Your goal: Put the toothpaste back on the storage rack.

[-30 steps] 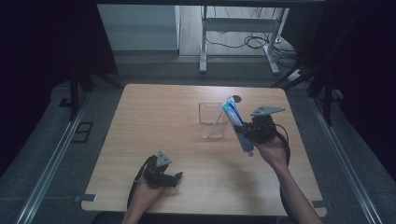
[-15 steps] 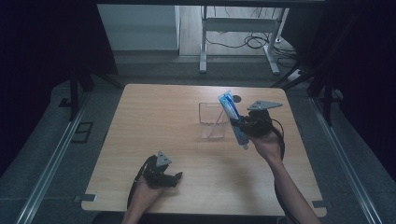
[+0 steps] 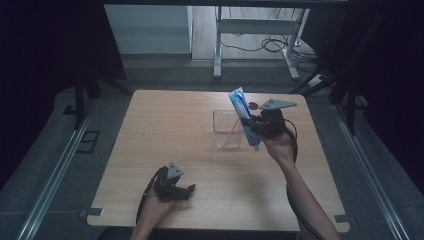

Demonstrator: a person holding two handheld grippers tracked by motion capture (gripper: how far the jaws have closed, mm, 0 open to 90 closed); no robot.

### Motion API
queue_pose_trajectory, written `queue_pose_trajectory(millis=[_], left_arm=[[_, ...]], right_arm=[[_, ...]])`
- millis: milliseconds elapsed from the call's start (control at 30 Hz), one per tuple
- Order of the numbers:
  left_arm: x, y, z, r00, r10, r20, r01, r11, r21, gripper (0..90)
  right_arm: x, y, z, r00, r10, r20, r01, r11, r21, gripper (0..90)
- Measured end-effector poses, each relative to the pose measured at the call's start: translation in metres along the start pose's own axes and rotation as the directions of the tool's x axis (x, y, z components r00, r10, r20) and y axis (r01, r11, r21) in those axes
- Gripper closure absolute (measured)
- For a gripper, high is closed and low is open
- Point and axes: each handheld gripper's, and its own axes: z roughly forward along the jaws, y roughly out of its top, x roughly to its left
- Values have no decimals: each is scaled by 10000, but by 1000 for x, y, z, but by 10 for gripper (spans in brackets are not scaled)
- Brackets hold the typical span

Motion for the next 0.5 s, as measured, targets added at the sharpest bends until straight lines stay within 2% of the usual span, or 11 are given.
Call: queue_pose_trajectory(millis=[500], left_arm=[[0,0,0,10000,-2,-1,2,10000,0,146]], right_arm=[[-3,12,16,10000,94,-30,-95,9992,-378,728]])
